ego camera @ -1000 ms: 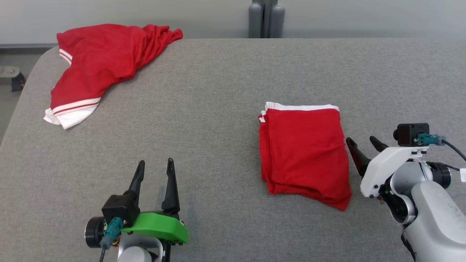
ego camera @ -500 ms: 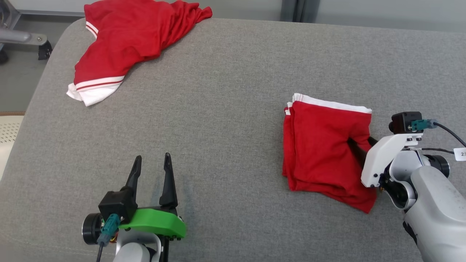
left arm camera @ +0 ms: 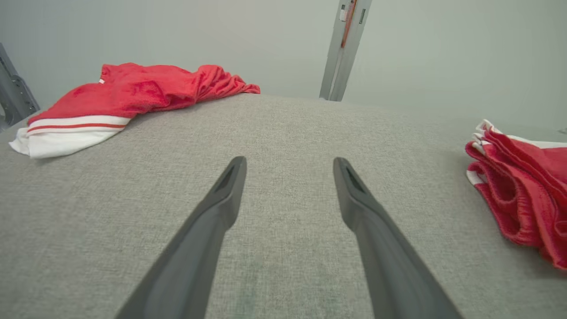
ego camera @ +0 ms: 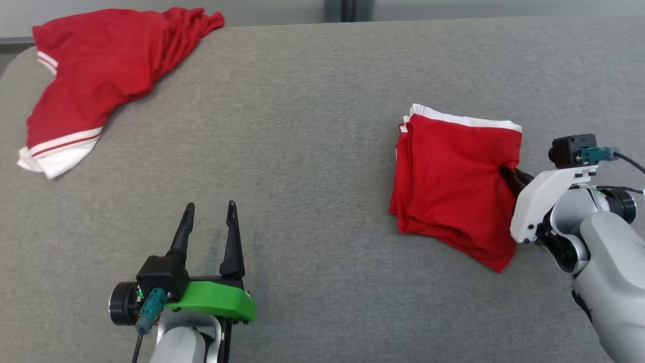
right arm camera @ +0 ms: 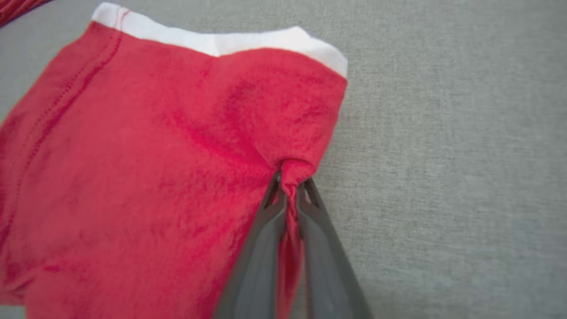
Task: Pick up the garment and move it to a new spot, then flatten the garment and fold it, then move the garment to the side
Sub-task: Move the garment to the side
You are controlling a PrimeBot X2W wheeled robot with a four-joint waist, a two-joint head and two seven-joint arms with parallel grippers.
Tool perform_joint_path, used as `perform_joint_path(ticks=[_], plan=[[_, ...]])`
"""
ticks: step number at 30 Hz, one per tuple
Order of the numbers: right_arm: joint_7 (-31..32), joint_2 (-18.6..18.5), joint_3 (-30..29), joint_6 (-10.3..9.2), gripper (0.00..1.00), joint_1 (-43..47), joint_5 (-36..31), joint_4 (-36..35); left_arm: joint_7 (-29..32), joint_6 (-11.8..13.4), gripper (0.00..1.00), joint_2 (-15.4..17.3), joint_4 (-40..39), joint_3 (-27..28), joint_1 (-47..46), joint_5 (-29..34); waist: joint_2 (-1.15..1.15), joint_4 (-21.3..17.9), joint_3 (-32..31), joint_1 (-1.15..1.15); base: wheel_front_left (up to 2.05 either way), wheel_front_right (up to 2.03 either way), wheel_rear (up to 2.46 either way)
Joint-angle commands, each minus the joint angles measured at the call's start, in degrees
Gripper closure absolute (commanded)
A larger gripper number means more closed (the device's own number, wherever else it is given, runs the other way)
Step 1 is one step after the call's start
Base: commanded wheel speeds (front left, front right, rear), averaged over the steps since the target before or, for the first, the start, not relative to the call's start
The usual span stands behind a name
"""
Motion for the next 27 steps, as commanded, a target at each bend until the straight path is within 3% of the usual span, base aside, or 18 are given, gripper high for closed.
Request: perform_joint_path(ticks=[1, 8, 12, 18, 27], plan=[[-0.67, -0.6, -0.29, -0.09, 1.0, -0.77, 0.32, -0.3, -0.02, -0.31, 0.0, 0.25, -0.03, 0.41, -1.29, 0.92, 0.0, -7.84, 1.8, 0.0, 0.0, 0.0, 0.0], [-2.79, -0.31, -1.68, -0.08, 1.0, -1.91, 0.22, -0.42, -0.02, -1.44, 0.0, 1.28, 0.86, 0.27, -3.54, 2.73, 0.0, -19.07, 4.24, 0.0, 0.0, 0.0, 0.0], [-4.19, 0.61, -1.87, -0.08, 1.0, -2.36, 0.52, 0.36, -0.02, -1.97, 0.0, 1.67, 1.48, -0.5, -5.05, 3.62, 0.0, -22.56, 5.21, 0.0, 0.0, 0.0, 0.0], [-5.89, 1.58, -1.86, -0.08, 1.0, -3.31, 0.64, 1.56, 0.0, -2.32, 0.0, 1.79, 1.74, -1.38, -6.54, 3.99, 0.0, -23.15, 5.72, 0.0, 0.0, 0.0, 0.0], [-7.74, -0.01, -1.58, -0.09, 1.0, -7.9, -1.62, 4.01, 0.0, -1.22, 0.0, 2.39, 0.63, -0.67, -6.7, 3.39, 0.0, -17.94, 6.83, 0.0, 0.0, 0.0, 0.0]])
